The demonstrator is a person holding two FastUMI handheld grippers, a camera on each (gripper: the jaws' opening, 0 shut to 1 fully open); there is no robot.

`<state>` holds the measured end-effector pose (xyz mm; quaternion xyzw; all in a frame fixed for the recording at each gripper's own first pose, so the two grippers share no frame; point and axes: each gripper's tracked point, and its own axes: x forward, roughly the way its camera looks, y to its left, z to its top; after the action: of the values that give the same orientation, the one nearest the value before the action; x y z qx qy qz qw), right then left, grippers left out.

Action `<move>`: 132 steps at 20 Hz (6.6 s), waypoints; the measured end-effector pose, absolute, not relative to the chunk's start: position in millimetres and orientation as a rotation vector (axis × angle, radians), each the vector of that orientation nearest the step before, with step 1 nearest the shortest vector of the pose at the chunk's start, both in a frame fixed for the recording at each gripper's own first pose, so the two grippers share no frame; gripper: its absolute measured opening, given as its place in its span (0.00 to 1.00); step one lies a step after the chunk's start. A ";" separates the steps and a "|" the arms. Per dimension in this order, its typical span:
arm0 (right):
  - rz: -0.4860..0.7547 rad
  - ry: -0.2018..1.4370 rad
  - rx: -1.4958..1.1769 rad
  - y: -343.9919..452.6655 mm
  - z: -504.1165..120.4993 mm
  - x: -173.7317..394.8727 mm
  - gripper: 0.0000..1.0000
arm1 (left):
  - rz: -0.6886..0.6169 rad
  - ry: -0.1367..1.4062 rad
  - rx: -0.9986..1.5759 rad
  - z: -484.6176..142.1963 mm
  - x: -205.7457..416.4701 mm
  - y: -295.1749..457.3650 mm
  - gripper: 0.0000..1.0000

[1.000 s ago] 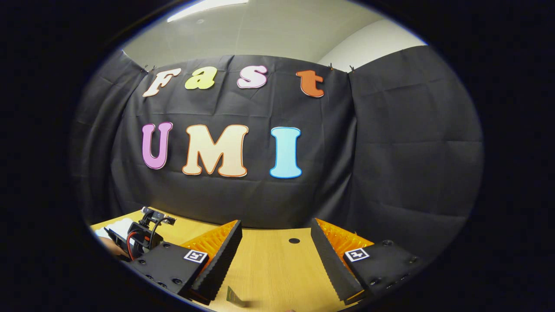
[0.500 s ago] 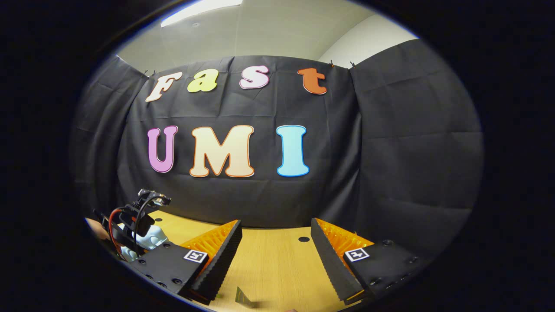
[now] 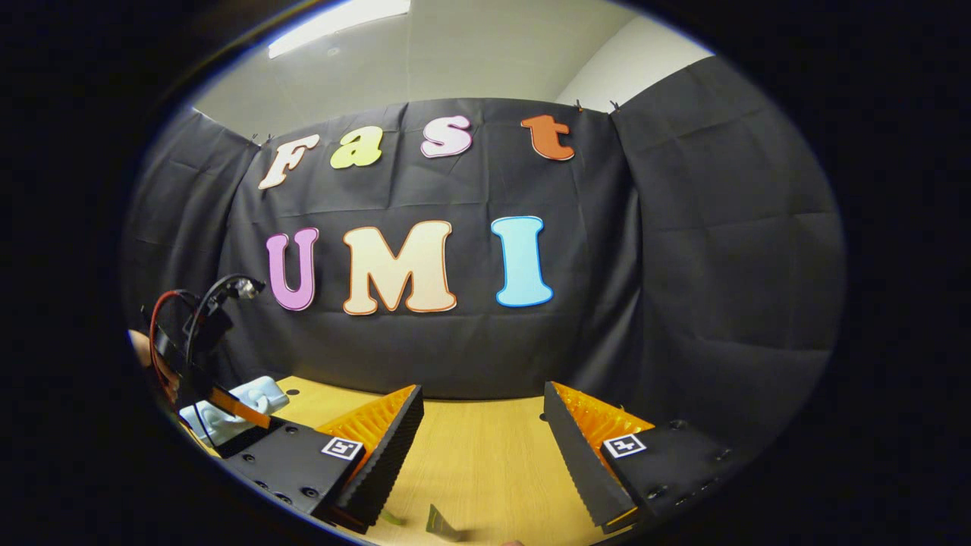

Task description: First open the suitcase, pack the skin care products into it, and then close the suitcase.

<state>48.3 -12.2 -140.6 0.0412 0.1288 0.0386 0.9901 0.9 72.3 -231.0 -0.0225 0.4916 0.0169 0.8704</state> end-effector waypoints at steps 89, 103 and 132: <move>0.140 0.104 0.124 5.1 -107.4 53.9 0.99 | 0.179 0.208 -0.007 -95.1 46.3 89.4 0.94; 0.230 0.166 0.073 -21.1 -133.2 37.5 0.98 | -0.088 0.483 -0.015 -251.0 7.8 -67.3 0.95; 0.456 0.421 0.066 37.3 -270.0 -25.8 1.00 | 0.004 0.722 -0.137 -296.7 -23.6 -64.8 0.14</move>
<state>-25.8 37.3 -270.0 0.0323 0.2069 0.2244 0.9517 -23.6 -64.8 -296.7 -0.0670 0.3528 0.0022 0.9333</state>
